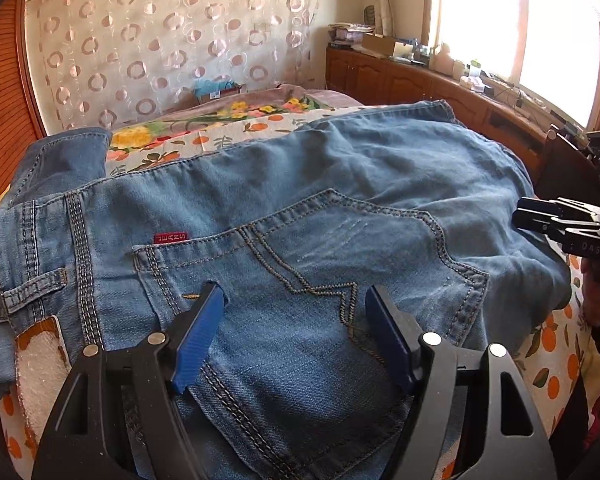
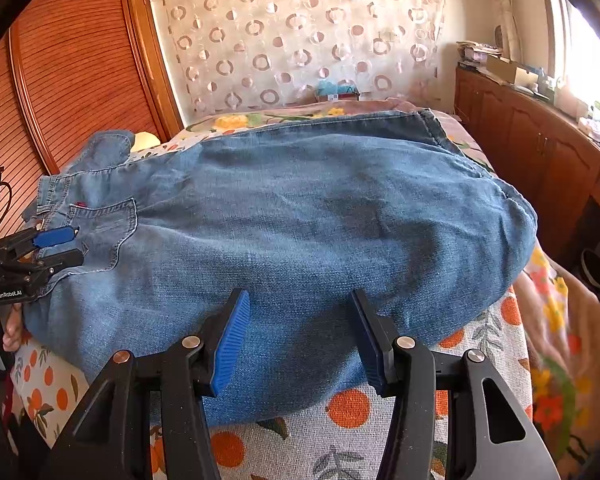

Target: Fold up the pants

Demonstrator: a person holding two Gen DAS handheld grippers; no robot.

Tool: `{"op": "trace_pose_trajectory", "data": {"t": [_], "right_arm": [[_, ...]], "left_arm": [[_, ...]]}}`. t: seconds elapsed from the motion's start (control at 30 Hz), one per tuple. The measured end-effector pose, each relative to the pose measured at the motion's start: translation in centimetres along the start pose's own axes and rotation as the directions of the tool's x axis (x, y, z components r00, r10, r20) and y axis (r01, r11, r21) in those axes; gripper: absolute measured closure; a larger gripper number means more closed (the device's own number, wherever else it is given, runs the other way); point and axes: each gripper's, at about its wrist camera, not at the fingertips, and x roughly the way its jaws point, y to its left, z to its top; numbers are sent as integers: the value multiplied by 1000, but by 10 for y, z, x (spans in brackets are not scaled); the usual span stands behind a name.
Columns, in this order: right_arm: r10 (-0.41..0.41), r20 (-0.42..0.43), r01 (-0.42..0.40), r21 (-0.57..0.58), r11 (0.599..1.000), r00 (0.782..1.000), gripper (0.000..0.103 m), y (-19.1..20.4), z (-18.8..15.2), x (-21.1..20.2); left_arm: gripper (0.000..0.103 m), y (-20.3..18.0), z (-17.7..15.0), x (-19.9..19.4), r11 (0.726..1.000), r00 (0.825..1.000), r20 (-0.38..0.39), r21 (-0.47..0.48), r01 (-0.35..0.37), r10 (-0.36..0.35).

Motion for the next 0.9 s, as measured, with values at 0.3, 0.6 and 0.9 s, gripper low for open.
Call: {"op": "trace_pose_trajectory", "data": {"t": [0.3,0.6,0.9], "right_arm": [[-52,3,52,27,998,999,50,-26,8,-34],[-118,2,114,240,964,993,50,-128,15,-62],[-22,-49,38,356,934,999,50,-164,34,-20]], "left_arm": [[29,0,1,2,1000,1000,4,-5,-10,10],[29,1,-2,-16,998,993,101,-15,-66,67],[29,-1,-3,-31,993,976,183,-17,-118,119]]}}
